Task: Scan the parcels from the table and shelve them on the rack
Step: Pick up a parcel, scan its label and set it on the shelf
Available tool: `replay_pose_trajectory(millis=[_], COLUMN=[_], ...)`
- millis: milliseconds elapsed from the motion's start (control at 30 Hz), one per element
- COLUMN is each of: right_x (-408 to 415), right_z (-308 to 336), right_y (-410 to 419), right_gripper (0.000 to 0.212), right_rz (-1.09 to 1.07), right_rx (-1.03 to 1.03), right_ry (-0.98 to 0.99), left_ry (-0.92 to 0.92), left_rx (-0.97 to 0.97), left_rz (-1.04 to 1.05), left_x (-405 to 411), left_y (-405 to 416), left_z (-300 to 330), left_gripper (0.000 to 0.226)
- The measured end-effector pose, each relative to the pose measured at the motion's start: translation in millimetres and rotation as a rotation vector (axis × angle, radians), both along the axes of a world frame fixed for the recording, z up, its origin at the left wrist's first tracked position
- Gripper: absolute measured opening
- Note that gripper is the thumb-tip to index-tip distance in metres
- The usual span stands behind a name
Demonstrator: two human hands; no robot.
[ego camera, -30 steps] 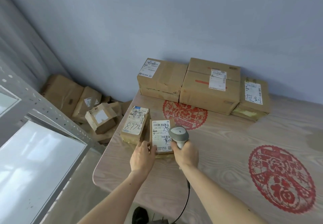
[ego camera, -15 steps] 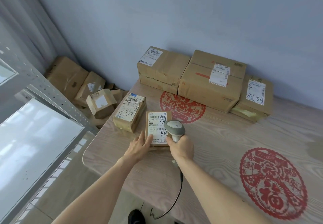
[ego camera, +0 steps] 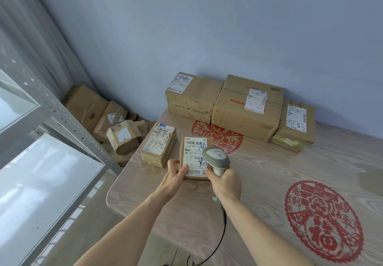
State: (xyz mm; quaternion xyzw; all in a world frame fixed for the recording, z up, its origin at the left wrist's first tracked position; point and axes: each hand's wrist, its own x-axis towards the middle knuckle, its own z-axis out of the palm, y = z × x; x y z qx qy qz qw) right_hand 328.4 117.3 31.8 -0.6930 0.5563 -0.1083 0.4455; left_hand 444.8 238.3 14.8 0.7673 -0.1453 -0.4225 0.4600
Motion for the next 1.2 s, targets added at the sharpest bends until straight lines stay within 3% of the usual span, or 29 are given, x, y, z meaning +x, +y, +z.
replay_pose_trajectory(millis=[267,333,400,433,667,867,1200], right_x=[-3.1,-3.9,-4.6,-4.9,-9.3,-5.1,7.4], right_z=[32.9,38.2,41.9,43.3,60.1,78.0,82.5], right_y=[-4.3,-5.6,-5.5,-5.2,0.8,14.5,28.5], right_gripper=[0.030,0.028,0.026,0.026,0.030,0.027,0.022], right_rz=[0.031,0.041,0.060,0.070,-0.001,-0.017,0.094], right_rx=[-0.092,-0.107,-0.127,-0.137,-0.217,-0.249,-0.264], right_ry=[-0.093,-0.104,-0.113,-0.112,-0.076,-0.177,-0.225], left_ry=[-0.111,-0.176,-0.287,-0.330,-0.341,-0.339,-0.356], left_rx=[-0.068,-0.042,-0.053,-0.071,-0.133,-0.165,-0.190], left_rz=[-0.011,-0.073,-0.140,-0.144,-0.051,-0.009,0.015], left_x=[12.5,5.1,-2.3,-4.0,-3.1,-1.6,-9.4], left_y=[-7.9,-7.9,-6.8,-6.5,-11.7,-17.7,-21.2], left_z=[22.6,41.6,50.4,50.7,52.5,52.4,54.1], left_gripper=[0.091,0.078,0.047,0.048,0.079,0.095,0.100])
